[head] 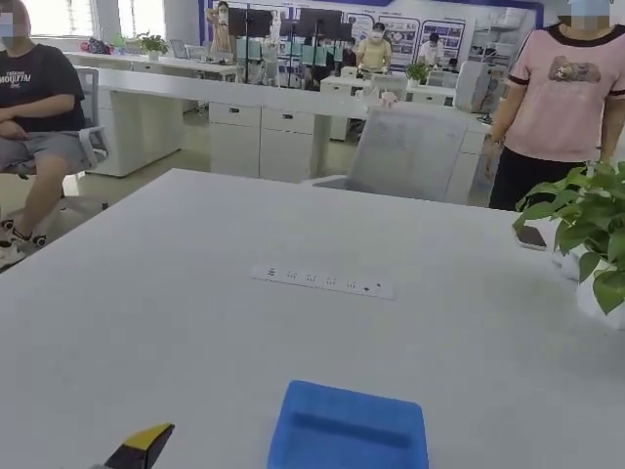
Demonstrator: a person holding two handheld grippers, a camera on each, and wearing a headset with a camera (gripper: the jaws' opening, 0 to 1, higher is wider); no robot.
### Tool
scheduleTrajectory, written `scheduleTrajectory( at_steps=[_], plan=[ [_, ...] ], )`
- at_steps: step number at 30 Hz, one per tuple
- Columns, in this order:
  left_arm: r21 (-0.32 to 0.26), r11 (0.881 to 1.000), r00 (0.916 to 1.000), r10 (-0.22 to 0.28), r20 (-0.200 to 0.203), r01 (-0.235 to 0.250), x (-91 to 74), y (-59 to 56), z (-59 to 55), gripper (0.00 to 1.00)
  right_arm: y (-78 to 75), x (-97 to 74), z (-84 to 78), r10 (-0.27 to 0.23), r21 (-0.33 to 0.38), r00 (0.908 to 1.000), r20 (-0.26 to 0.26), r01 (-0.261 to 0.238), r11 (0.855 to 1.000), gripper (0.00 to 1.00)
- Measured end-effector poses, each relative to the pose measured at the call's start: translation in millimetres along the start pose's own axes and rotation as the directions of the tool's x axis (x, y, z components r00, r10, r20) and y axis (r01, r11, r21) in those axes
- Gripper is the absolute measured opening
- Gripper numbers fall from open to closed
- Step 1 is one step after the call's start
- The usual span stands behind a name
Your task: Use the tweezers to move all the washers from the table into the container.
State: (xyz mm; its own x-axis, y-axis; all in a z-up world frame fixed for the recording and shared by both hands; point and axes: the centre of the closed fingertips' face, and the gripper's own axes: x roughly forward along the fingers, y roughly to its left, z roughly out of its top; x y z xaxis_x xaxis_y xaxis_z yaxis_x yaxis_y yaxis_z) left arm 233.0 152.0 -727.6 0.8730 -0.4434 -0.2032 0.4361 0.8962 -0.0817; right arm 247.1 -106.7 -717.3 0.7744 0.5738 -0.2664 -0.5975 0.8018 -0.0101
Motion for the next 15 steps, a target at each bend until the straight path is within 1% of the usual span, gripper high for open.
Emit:
scheduleTrajectory(
  at_steps=[12, 15],
  plan=[
    [0.001, 1.000, 1.0000, -0.003, -0.002, 0.003, 0.4, 1.0, -0.7, 0.93, -2.4, -1.2, 3.1, -0.012, 0.004, 0.9998, 0.014, 0.012, 1.000, 0.71],
    [0.001, 1.000, 1.0000, 0.003, 0.007, -0.003, -0.3, 2.7, 0.7, 0.93, -2.4, -1.2, 3.5, -0.012, 0.002, 0.9998, 0.016, 0.012, 1.000, 0.71]
  ],
)
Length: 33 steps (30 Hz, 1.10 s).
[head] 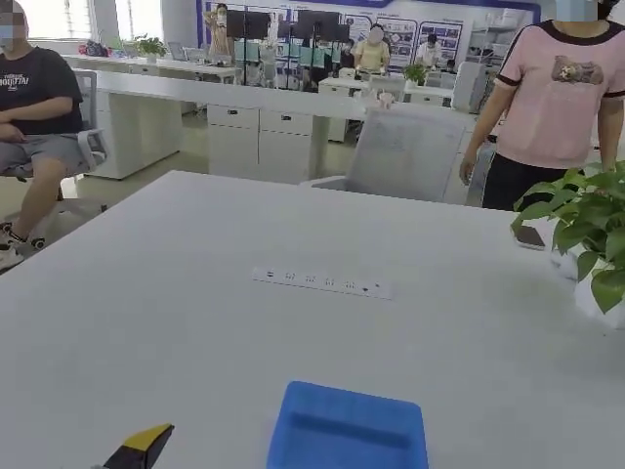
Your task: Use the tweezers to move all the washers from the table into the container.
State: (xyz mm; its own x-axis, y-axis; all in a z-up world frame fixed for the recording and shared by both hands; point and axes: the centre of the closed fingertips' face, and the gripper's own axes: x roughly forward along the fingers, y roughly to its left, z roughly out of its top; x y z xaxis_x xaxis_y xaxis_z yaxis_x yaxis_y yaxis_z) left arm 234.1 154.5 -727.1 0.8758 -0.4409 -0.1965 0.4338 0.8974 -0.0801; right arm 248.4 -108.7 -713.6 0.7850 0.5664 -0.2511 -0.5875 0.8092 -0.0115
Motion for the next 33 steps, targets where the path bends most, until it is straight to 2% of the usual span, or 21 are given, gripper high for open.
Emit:
scheduleTrajectory(
  at_steps=[16, 23, 25, 26, 27, 30, 32, 33],
  plan=[
    [0.002, 1.000, 0.9994, -0.026, -0.022, 0.026, 1.9, -5.7, -3.1, 0.93, -5.7, -2.8, 5.8, -0.031, -0.001, 0.9991, 0.028, 0.031, 1.000, 0.71],
    [-0.006, 0.999, 0.9989, -0.043, -0.018, 0.043, 2.3, -9.2, -1.2, 0.92, -9.2, -3.8, 7.2, -0.048, 0.002, 0.9982, 0.036, 0.048, 0.999, 0.71],
    [-0.019, 0.998, 0.9981, -0.058, -0.022, 0.058, 2.3, -11.9, -1.4, 0.90, -9.1, -3.6, 6.4, -0.047, 0.002, 0.9984, 0.030, 0.047, 0.999, 0.71],
    [-0.048, 0.995, 0.9959, -0.089, -0.015, 0.088, 2.3, -16.9, -0.3, 0.89, -8.9, -3.6, 5.6, -0.046, 0.003, 0.9986, 0.025, 0.046, 0.999, 0.70],
    [-0.053, 0.994, 0.9948, -0.101, -0.011, 0.100, 2.4, -18.7, 0.4, 0.88, -8.4, -3.7, 5.2, -0.043, 0.004, 0.9989, 0.022, 0.043, 0.999, 0.69],
    [-0.023, 0.993, 0.9919, -0.113, -0.058, 0.112, 3.9, -21.7, -6.4, 0.87, -9.3, -4.4, 5.9, -0.040, 0.022, 0.9989, 0.025, 0.039, 0.999, 0.67],
    [-0.025, 0.991, 0.9865, -0.135, -0.093, 0.133, 4.2, -25.3, -11.4, 0.85, -9.9, -4.6, 5.8, -0.040, 0.024, 0.9989, 0.024, 0.039, 0.999, 0.67],
    [-0.025, 0.989, 0.9810, -0.150, -0.123, 0.148, 4.1, -27.4, -15.5, 0.83, -10.4, -4.3, 4.2, -0.041, 0.021, 0.9991, 0.011, 0.041, 0.999, 0.67]
  ],
)
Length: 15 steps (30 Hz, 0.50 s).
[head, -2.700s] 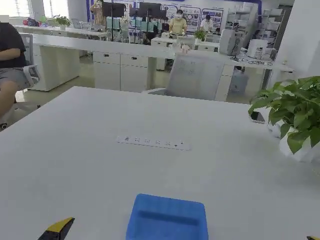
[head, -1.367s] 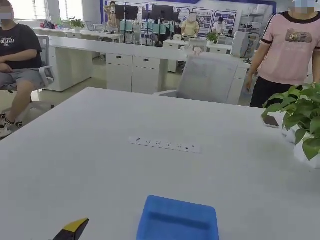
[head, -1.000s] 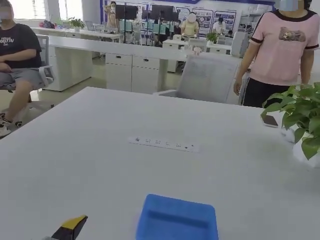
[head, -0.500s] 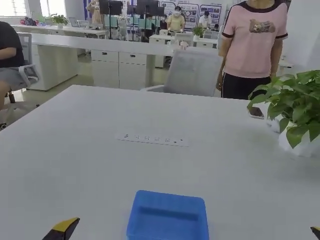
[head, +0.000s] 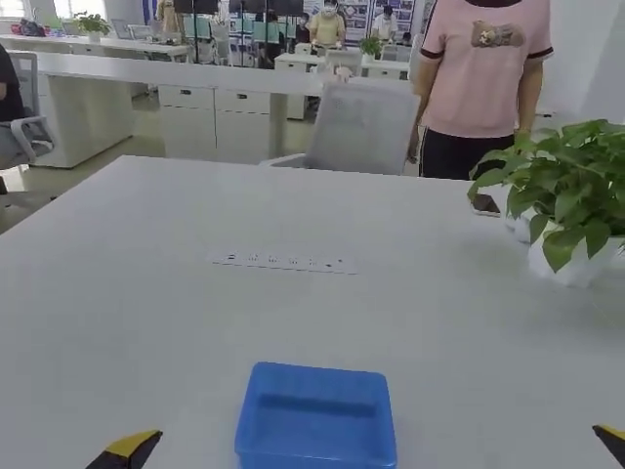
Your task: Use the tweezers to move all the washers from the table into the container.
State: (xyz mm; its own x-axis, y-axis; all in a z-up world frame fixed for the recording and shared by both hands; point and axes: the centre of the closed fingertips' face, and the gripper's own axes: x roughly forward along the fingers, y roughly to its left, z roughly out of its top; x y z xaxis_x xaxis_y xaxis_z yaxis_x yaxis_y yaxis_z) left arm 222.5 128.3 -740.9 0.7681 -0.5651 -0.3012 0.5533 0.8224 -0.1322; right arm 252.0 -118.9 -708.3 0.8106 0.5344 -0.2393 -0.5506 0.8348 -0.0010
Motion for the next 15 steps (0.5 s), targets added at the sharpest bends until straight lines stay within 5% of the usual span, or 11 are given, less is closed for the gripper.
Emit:
scheduleTrajectory(
  at_steps=[3, 7, 10, 15],
  plan=[
    [0.008, 0.998, 0.9951, -0.063, -0.077, 0.064, 0.2, -7.5, -10.3, 0.74, 0.8, 0.6, -8.7, 0.002, -0.026, 0.9973, -0.073, -0.004, 1.000, 0.68],
    [0.014, 0.982, 0.9648, -0.183, -0.189, 0.189, 1.2, -21.5, -20.8, 0.50, 6.7, 2.1, -16.6, 0.013, -0.089, 0.9863, -0.165, -0.028, 0.996, 0.62],
    [0.029, 0.971, 0.9389, -0.222, -0.263, 0.238, 6.1, -26.0, -30.0, 0.43, 18.4, 7.8, -17.5, 0.049, -0.082, 0.9815, -0.185, -0.065, 0.995, 0.56],
    [0.087, 0.934, 0.8624, -0.279, -0.422, 0.345, 12.8, -34.7, -55.2, 0.29, 42.3, 16.7, -30.6, 0.117, -0.131, 0.9558, -0.270, -0.157, 0.979, 0.42]
  ],
)
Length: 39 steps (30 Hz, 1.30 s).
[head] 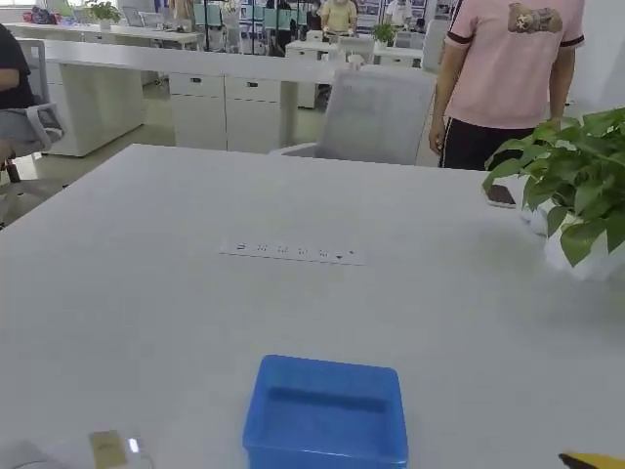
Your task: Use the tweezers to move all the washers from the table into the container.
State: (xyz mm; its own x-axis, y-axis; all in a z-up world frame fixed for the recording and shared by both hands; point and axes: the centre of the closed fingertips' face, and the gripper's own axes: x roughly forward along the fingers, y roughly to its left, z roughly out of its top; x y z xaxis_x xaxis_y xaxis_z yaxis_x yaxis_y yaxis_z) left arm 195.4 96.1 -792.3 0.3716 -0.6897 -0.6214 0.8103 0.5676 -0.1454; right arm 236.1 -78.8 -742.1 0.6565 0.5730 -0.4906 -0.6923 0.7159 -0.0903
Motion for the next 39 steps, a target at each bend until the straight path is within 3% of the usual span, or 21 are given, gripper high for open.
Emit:
scheduleTrajectory(
  at_steps=[4, 8, 13, 20, 24, 25, 26, 27, 31, 32, 35, 39],
  plan=[
    [0.049, 0.997, 0.9936, -0.051, -0.101, 0.056, 13.7, -8.8, -12.4, 0.23, 16.4, 10.6, -1.7, 0.050, -0.026, 0.9986, -0.015, -0.051, 0.998, 0.32],
    [0.071, 0.994, 0.9833, -0.073, -0.166, 0.086, 23.9, -13.7, -21.6, 0.16, 30.5, 18.6, -1.7, 0.101, -0.021, 0.9947, -0.018, -0.101, 0.995, 0.26],
    [0.095, 0.990, 0.9707, -0.085, -0.225, 0.108, 37.0, -15.6, -30.7, 0.12, 39.9, 25.0, -2.7, 0.127, -0.043, 0.9913, -0.036, -0.128, 0.991, 0.19],
    [0.158, 0.983, 0.9544, -0.048, -0.295, 0.098, 48.2, -11.4, -41.8, 0.05, 52.3, 28.2, -0.7, 0.175, -0.046, 0.9840, -0.034, -0.176, 0.983, 0.12],
    [0.255, 0.960, 0.9317, -0.015, -0.363, 0.114, 51.8, -8.6, -52.2, 0.01, 54.9, 28.4, -2.2, 0.183, -0.058, 0.9821, -0.046, -0.185, 0.981, 0.09],
    [0.299, 0.947, 0.9400, -0.012, -0.341, 0.120, 53.6, -8.9, -46.6, 0.00, 54.9, 28.4, -2.3, 0.183, -0.058, 0.9821, -0.046, -0.185, 0.981, 0.09],
    [0.273, 0.955, 0.9344, -0.007, -0.356, 0.111, 52.1, -10.0, -48.5, 0.00, 55.0, 28.5, -2.6, 0.183, -0.058, 0.9820, -0.047, -0.185, 0.981, 0.09],
    [0.281, 0.953, 0.9332, -0.002, -0.359, 0.110, 53.7, -8.7, -48.4, 0.00, 54.9, 28.5, -2.6, 0.183, -0.059, 0.9821, -0.047, -0.185, 0.981, 0.08],
    [0.325, 0.937, 0.9337, -0.001, -0.358, 0.126, 53.0, -10.0, -46.6, 0.00, 56.0, 28.7, -2.3, 0.189, -0.056, 0.9810, -0.046, -0.191, 0.980, 0.08],
    [0.349, 0.928, 0.9361, 0.000, -0.352, 0.131, 51.5, -10.8, -44.3, 0.00, 56.6, 28.8, -2.1, 0.192, -0.056, 0.9804, -0.045, -0.194, 0.979, 0.08],
    [0.352, 0.928, 0.9411, 0.000, -0.338, 0.127, 46.6, -12.4, -38.9, 0.00, 58.2, 29.1, -2.4, 0.199, -0.057, 0.9788, -0.048, -0.202, 0.978, 0.08],
    [0.360, 0.926, 0.9576, -0.004, -0.288, 0.112, 35.3, -15.6, -22.7, 0.00, 61.5, 29.7, -2.5, 0.214, -0.064, 0.9755, -0.051, -0.217, 0.974, 0.08]
  ],
)
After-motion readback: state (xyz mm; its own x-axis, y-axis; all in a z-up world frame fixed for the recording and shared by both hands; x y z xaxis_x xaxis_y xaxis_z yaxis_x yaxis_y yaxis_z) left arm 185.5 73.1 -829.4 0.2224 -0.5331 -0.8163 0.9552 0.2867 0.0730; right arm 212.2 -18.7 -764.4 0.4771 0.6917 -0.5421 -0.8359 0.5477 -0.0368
